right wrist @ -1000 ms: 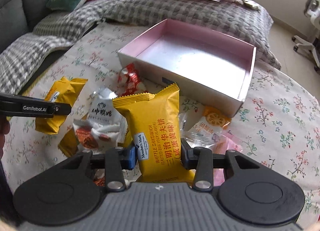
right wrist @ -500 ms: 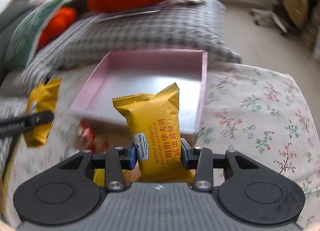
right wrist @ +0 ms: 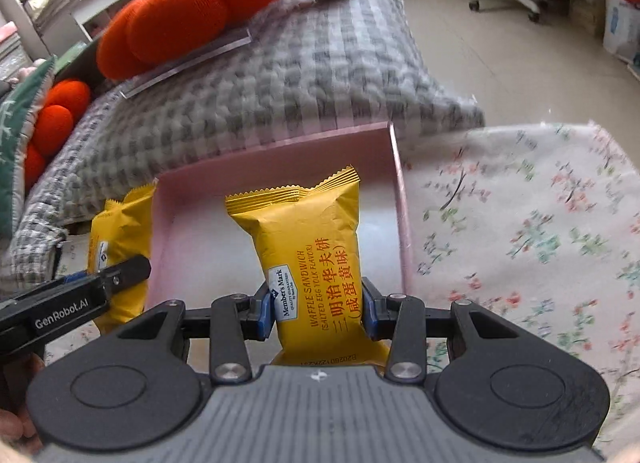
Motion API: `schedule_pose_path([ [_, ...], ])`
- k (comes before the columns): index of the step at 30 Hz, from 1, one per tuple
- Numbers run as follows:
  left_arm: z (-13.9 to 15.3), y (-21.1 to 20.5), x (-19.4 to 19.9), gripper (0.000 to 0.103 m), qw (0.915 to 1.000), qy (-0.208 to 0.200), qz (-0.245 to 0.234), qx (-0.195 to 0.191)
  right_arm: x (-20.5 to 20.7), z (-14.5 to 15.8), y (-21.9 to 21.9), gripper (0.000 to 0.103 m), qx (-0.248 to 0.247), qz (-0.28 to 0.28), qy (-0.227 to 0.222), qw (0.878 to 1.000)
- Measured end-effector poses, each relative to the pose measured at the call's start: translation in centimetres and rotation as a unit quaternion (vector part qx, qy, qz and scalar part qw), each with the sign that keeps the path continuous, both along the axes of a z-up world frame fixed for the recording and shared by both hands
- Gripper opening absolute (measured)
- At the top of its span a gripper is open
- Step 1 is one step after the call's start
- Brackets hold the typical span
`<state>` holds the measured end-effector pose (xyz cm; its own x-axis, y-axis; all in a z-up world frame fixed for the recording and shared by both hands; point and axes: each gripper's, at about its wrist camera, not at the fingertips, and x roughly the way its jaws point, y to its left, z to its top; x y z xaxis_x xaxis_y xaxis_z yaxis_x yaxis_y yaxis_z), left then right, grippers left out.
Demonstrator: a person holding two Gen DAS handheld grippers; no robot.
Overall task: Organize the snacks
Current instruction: 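Carry both yellow packs into the pink box and open both grippers, then move both grippers back over the snack pile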
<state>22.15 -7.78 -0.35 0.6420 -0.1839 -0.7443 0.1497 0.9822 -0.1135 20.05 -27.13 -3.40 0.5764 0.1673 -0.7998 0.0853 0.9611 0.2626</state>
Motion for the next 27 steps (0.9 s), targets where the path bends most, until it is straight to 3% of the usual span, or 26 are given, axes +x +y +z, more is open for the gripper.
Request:
schedule_pose_path([
  [5, -1.8, -0.7, 0.4, 0.039, 0.9993, 0.001, -0.015, 0.033, 0.5, -1.7, 0.5, 0.038, -0.001, -0.006, 0.002, 1.000],
  [11, -2.3, -0.6, 0.2, 0.041, 0.9994, 0.012, -0.003, 0.031, 0.8, -2.1, 1.0, 0.041, -0.016, 0.000, -0.004, 1.000],
  [13, -1.4, -0.2, -0.2, 0.048, 0.9996, 0.003, -0.001, 0.029, 0.3, -1.5, 0.8, 0.050, -0.018, 0.004, -0.016, 1.000],
  [15, -0.3, 0.3, -0.7, 0.054, 0.9994, -0.004, 0.006, 0.033, -0.6, -0.5, 0.3, 0.067, -0.024, 0.000, -0.035, 0.999],
  [18, 1.2, 1.6, -2.1, 0.062, 0.9994, -0.008, 0.024, 0.025, -2.4, 0.9, -0.9, 0.078, -0.025, -0.006, -0.057, 0.998],
  [27, 2.8, 4.4, -8.0, 0.072, 0.9969, 0.034, 0.070, 0.008, -8.0, 3.8, -2.1, 0.097, -0.002, -0.013, -0.079, 0.997],
])
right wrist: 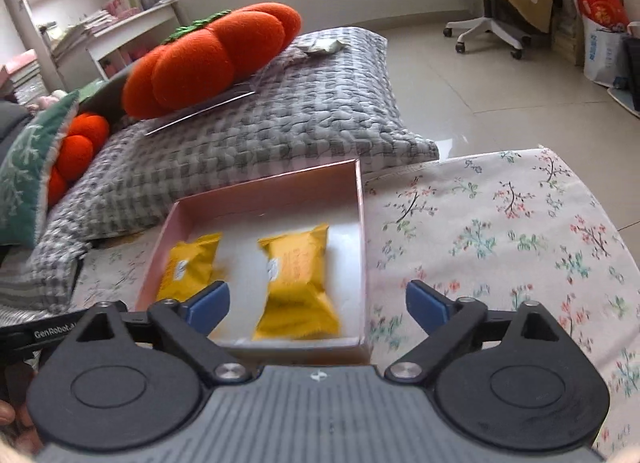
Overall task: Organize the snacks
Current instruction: 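Move both grippers back over the snack pile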
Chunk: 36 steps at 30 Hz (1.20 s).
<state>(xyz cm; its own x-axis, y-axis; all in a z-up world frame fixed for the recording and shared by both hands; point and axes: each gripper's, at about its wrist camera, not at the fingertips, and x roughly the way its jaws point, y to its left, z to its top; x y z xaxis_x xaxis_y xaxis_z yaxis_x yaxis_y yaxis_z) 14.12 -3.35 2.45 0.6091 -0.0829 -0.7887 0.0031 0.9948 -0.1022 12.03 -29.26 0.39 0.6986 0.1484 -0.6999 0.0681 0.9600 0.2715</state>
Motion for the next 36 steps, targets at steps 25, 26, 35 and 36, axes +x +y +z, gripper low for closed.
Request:
schedule_pose_path([
  [25, -5.3, -1.9, -13.5, 0.077, 0.9907, 0.054, -0.082, -0.094, -11.6, -3.1, 2.0, 0.102, 0.014, 0.092, 0.038, 0.995],
  [26, -5.3, -1.9, -13.5, 0.077, 0.9910, 0.053, -0.081, -0.092, -12.0, -3.2, 2.1, 0.101, 0.004, 0.101, 0.038, 0.994],
  [35, -5.9, -2.2, -13.6, 0.076, 0.9907, 0.053, -0.087, -0.090, -13.7, -4.1, 4.0, 0.101, -0.052, 0.174, 0.051, 0.982],
  [36, -6.1, -2.2, -13.6, 0.076, 0.9905, 0.055, -0.087, -0.092, -13.7, -4.2, 4.3, 0.101, -0.061, 0.181, 0.051, 0.980],
])
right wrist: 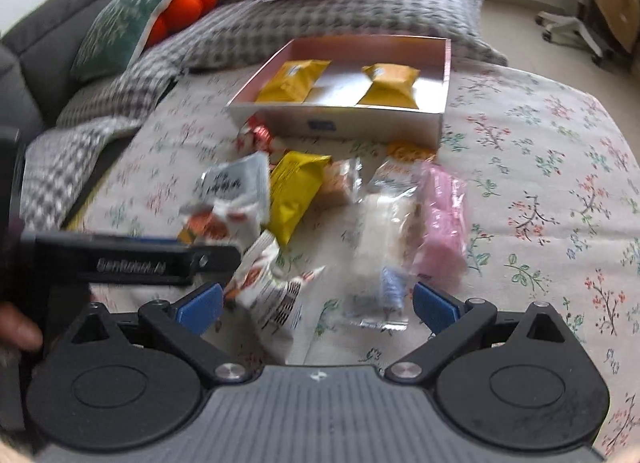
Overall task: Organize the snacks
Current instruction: 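Move both grippers back over the snack pile, then grasp a white biscuit pack with the right gripper while the left grasps another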
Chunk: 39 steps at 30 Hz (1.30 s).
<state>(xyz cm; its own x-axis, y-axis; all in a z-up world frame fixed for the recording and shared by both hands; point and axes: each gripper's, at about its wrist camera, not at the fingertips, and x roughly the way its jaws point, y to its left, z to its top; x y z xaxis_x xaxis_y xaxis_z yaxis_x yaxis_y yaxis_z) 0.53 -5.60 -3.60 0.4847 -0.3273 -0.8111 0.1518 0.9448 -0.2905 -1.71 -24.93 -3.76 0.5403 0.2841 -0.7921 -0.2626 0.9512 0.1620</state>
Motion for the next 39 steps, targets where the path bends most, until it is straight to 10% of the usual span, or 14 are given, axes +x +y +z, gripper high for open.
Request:
schedule_pose_path([
  [22, 0.0, 0.3, 0.2, 0.066, 0.9996, -0.020, 0.018, -0.007, -0.6, -0.9, 6.0, 0.090, -0.121, 0.175, -0.053, 0.976],
  [28, -0.5, 0.1, 0.4, 0.067, 0.9998, -0.014, 0.013, -0.009, 0.4, -1.9, 7.2, 0.075, -0.157, 0.216, -0.052, 0.962],
  [33, -0.6, 0.0, 0.4, 0.068, 0.9998, -0.015, 0.014, -0.008, 0.5, -2.8, 7.4, 0.041, -0.165, 0.224, -0.031, 0.960],
  [39, -0.5, 0.1, 0.4, 0.067, 0.9997, -0.017, 0.013, -0.008, 0.4, -2.1, 6.4, 0.038, -0.129, 0.205, -0.016, 0.970],
])
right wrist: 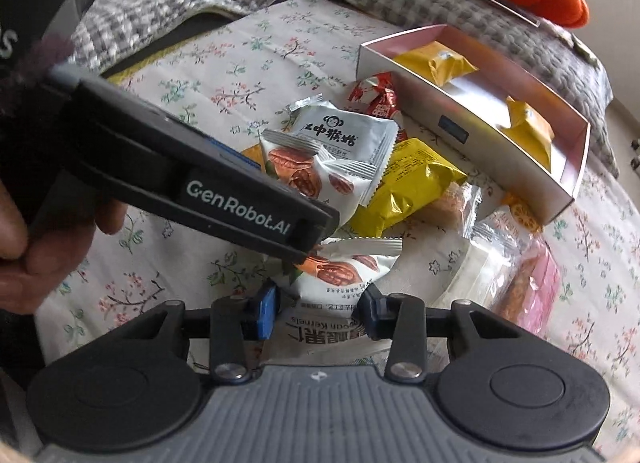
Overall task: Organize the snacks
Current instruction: 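Grasp a white biscuit pack with the right gripper while the left grasps another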
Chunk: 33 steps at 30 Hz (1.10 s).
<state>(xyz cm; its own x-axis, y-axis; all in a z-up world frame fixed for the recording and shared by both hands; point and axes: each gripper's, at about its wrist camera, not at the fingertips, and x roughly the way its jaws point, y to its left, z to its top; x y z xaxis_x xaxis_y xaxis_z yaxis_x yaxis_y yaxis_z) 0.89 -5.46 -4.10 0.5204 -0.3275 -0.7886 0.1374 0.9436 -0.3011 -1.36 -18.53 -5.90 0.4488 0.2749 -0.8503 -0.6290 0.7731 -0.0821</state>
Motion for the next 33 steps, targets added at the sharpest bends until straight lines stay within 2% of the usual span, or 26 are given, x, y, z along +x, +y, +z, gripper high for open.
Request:
schedule_pose_path([
  [4, 0.2, 0.0, -0.2, 0.066, 1.0000, -0.004, 0.000, 0.003, -0.5, 0.7, -1.4, 0.037, 0.021, -0.038, 0.008, 0.999],
  [9, 0.2, -0.8, -0.3, 0.067, 0.9995, -0.017, -0.008, 0.025, -0.5, 0.9, -3.1, 0.037, 0.035, -0.103, 0.016, 0.994],
  [11, 0.2, -0.9, -0.2, 0.053, 0.9993, -0.022, -0.008, 0.030, -0.3, 0.9, -3.3, 0.037, 0.039, -0.114, 0.015, 0.993],
  [12, 0.2, -0.8, -0.2, 0.051, 0.9994, -0.022, -0.008, 0.027, -0.1, 1.0, -3.4, 0.037, 0.044, -0.117, 0.015, 0.992],
  [14, 0.1, -0.6, -0.2, 0.039, 0.9997, -0.018, -0.009, 0.012, 0.1, 1.0, -3.6, 0.037, 0.055, -0.123, 0.018, 0.991],
  [17, 0.1, -0.7, -0.3, 0.032, 0.9997, -0.019, -0.014, 0.009, 0.3, 1.0, -3.8, 0.037, 0.059, -0.128, 0.018, 0.990],
  [26, 0.5, -0.4, -0.5, 0.023, 0.9996, -0.022, -0.016, -0.002, 0.5, 1.3, -4.4, 0.037, 0.079, -0.148, 0.017, 0.986],
  [33, 0.8, 0.1, -0.7, 0.022, 0.9997, -0.016, -0.015, -0.014, 0.6, 1.3, -4.7, 0.037, 0.087, -0.163, 0.016, 0.983],
])
